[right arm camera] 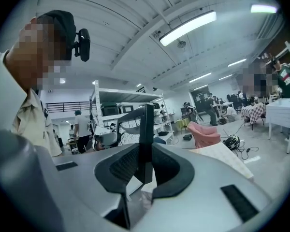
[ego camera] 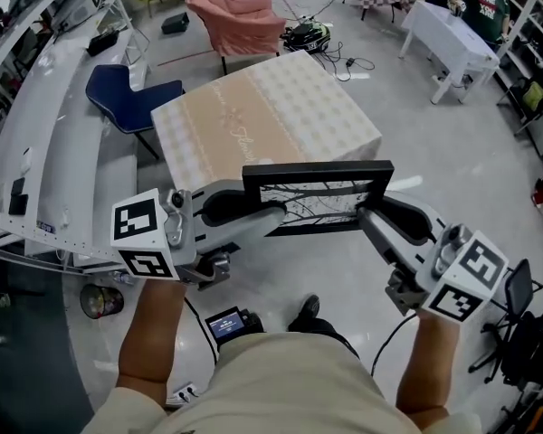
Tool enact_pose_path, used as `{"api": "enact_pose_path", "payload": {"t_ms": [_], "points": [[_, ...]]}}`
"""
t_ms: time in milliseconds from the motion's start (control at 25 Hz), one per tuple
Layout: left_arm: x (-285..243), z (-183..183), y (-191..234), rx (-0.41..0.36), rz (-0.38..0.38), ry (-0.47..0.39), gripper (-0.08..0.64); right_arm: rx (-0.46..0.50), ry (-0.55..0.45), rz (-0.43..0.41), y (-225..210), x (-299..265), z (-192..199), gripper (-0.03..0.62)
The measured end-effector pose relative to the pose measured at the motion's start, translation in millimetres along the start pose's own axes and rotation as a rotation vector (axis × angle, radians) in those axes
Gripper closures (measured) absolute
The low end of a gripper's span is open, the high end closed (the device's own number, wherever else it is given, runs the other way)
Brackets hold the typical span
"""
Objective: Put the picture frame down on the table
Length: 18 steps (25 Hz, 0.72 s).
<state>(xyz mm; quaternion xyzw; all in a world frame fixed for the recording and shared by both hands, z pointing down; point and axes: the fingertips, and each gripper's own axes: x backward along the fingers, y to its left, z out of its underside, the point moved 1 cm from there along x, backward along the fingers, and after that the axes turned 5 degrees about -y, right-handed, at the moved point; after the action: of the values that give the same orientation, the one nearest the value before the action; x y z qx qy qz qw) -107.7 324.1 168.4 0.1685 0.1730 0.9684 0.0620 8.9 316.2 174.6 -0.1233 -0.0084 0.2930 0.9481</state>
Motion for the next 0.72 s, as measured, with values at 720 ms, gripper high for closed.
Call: {"api": "enact_pose_path", "payload": {"t_ms": [720], "points": [[-92.3,7.9,68.8,-0.035,-0.105,0.032,0.511,0.013,-0.007,-0.090,-113.3,21.4,-28.6,0.520]]}}
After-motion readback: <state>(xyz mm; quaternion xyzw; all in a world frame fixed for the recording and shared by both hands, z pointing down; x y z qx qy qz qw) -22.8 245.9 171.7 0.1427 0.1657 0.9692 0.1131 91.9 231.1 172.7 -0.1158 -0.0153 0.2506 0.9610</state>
